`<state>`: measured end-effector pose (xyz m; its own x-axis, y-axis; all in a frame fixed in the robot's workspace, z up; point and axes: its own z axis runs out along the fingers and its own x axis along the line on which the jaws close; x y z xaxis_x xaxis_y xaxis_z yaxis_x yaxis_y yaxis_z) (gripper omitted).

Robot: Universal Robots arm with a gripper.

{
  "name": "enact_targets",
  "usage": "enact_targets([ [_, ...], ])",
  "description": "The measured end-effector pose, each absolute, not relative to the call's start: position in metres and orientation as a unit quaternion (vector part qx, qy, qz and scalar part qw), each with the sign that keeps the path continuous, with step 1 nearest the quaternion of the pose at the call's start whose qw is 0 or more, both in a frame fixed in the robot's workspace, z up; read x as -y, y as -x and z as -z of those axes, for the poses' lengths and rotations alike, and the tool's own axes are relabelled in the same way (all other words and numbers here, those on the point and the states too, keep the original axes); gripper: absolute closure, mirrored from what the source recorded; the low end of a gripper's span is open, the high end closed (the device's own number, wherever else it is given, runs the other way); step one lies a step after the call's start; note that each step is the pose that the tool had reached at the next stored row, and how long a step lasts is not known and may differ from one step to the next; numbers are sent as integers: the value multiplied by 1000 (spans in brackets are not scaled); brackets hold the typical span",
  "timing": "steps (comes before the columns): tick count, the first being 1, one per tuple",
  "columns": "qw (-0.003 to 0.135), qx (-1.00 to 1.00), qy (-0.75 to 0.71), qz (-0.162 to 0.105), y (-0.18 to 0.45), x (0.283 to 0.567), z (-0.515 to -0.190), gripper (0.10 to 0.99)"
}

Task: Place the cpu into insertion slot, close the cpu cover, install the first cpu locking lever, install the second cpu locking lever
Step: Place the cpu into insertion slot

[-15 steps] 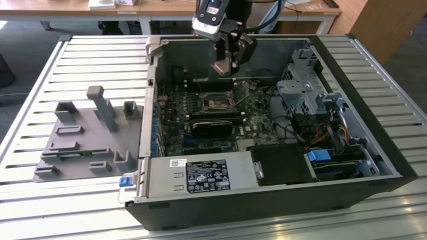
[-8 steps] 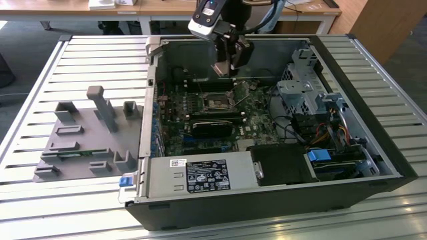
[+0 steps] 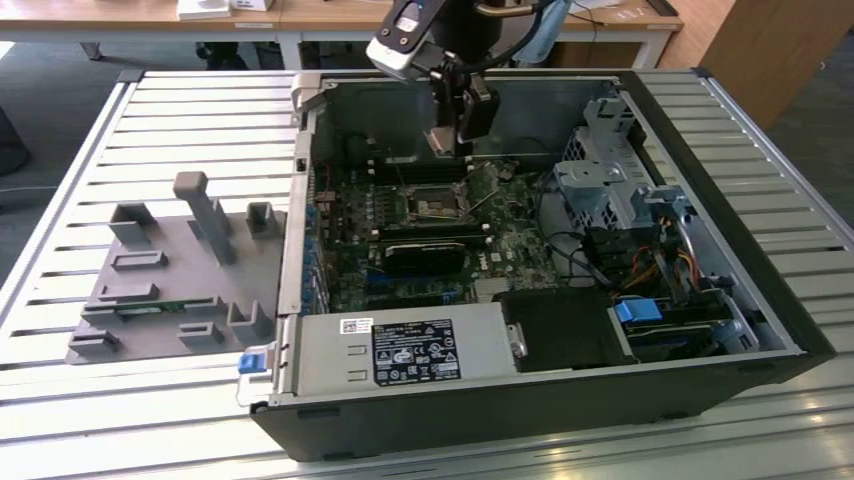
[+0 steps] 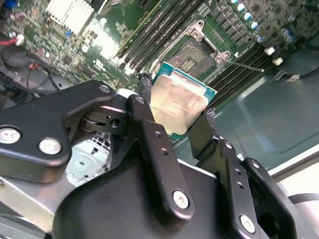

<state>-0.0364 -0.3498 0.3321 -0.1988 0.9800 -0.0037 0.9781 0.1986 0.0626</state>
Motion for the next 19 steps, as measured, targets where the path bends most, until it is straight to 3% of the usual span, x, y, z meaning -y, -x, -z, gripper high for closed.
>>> enact_targets([
  [19,25,-731,-681,-19,36,350,-319,545],
])
